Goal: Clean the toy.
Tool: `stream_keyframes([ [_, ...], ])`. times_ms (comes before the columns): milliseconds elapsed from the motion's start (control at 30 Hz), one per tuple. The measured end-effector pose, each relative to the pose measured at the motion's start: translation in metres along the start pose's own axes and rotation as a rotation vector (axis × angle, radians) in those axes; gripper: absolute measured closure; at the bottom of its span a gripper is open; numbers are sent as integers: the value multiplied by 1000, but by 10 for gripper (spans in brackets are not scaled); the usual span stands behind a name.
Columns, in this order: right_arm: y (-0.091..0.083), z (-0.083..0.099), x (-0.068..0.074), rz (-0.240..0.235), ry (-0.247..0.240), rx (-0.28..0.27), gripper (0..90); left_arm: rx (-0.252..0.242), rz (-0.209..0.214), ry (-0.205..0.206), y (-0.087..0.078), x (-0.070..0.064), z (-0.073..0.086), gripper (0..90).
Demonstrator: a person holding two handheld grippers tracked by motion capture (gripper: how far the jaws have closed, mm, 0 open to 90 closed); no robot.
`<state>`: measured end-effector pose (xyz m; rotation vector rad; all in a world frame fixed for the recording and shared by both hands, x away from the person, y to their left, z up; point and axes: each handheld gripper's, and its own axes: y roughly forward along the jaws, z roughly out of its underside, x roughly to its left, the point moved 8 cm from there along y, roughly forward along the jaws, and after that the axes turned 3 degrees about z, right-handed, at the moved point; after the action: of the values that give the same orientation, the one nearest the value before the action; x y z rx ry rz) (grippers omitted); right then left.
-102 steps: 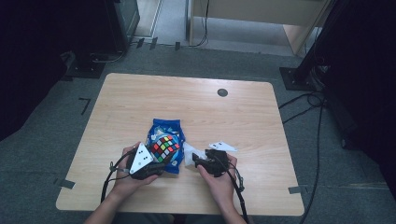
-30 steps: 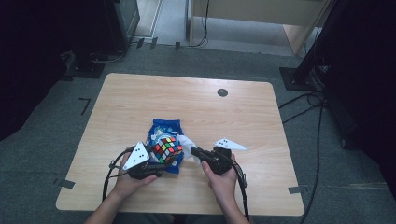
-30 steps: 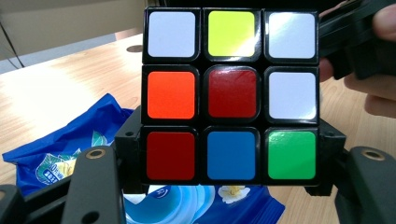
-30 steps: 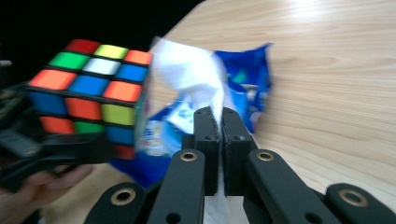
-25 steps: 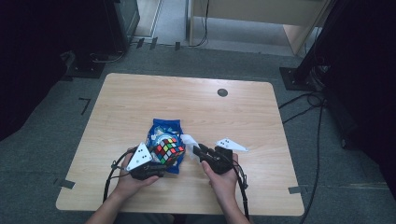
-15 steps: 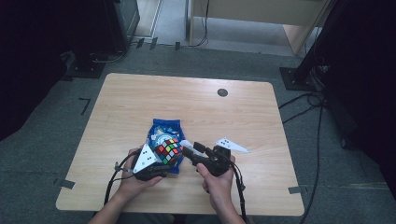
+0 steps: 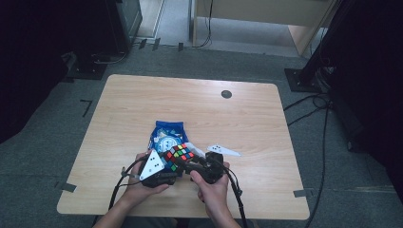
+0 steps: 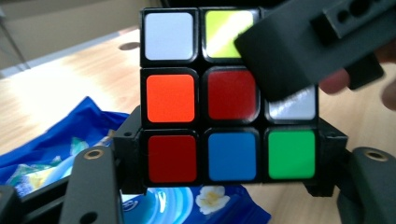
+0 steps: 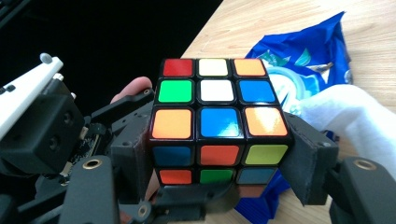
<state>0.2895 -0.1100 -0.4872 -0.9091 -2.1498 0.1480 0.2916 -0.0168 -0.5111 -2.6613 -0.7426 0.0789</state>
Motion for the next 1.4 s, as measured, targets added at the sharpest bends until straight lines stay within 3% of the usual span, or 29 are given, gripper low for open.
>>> stream_keyframes([
  [100,-4,-4,-3,1,7,-13,345,9,18,32,-2,0,2,306],
  [167,-12,-12,-7,7,11,-34,345,39,3,52,-2,6,7,284],
  [333,-17,-15,-6,-30,-7,12,345,49,-36,36,-2,16,10,262],
  [367,-13,-10,-4,-26,-27,46,345,54,-42,57,-2,14,9,248],
  [467,-10,-8,-3,-20,-25,64,344,71,-64,92,1,10,11,244],
  [700,-4,-1,-4,-26,-12,116,343,38,-59,115,3,0,4,141],
  [767,0,3,-3,11,-31,113,344,46,-71,141,4,-1,5,142],
  [867,0,3,-3,6,-33,121,344,47,-53,134,3,-2,5,155],
  [967,0,3,-4,15,-39,132,344,46,-26,154,4,-7,6,278],
  [1033,1,4,-4,15,-53,143,344,50,12,147,4,-9,7,304],
  [1100,2,5,-4,19,-47,155,340,64,5,158,4,-9,8,338],
  [1200,2,5,-6,3,-48,161,341,64,-4,146,4,-7,8,339],
  [1233,0,3,-7,-2,-52,156,341,68,-29,121,2,1,8,339],
  [1300,-7,-3,-6,-23,-71,118,356,62,-53,75,-2,11,8,339],
  [1333,-7,-3,-6,-23,-71,118,356,62,-53,75,-2,11,8,339],
  [1367,-12,-9,-6,-21,-87,76,399,58,-67,52,-4,17,9,339],
  [1400,-20,-17,-13,46,-114,18,403,57,-81,33,-6,23,9,338],
])
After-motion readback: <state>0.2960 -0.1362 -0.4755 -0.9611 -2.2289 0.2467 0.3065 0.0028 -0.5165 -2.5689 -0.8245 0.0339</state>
